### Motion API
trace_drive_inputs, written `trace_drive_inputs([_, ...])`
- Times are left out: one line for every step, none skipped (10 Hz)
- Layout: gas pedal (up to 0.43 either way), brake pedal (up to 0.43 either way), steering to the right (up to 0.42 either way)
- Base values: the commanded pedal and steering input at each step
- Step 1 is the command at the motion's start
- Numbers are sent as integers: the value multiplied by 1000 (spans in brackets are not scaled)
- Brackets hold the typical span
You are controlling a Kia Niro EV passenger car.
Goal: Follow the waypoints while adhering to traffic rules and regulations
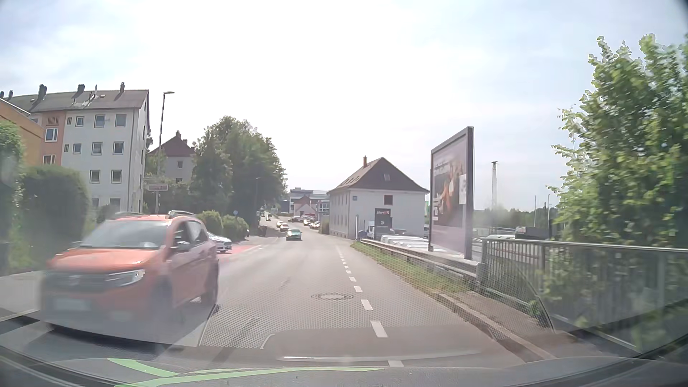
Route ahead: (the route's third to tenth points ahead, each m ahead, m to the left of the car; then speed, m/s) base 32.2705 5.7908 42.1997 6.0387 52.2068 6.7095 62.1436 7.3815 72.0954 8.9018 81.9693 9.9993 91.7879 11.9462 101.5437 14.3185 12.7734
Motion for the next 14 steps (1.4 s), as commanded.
trace_drive_inputs([20, 0, -7])
trace_drive_inputs([20, 0, -8])
trace_drive_inputs([20, 0, -8])
trace_drive_inputs([20, 0, -7])
trace_drive_inputs([20, 0, -7])
trace_drive_inputs([20, 0, -6])
trace_drive_inputs([20, 0, -6])
trace_drive_inputs([20, 0, -5])
trace_drive_inputs([20, 0, -5])
trace_drive_inputs([20, 0, -5])
trace_drive_inputs([20, 0, -5])
trace_drive_inputs([20, 0, -5])
trace_drive_inputs([20, 0, -5])
trace_drive_inputs([20, 0, -5])
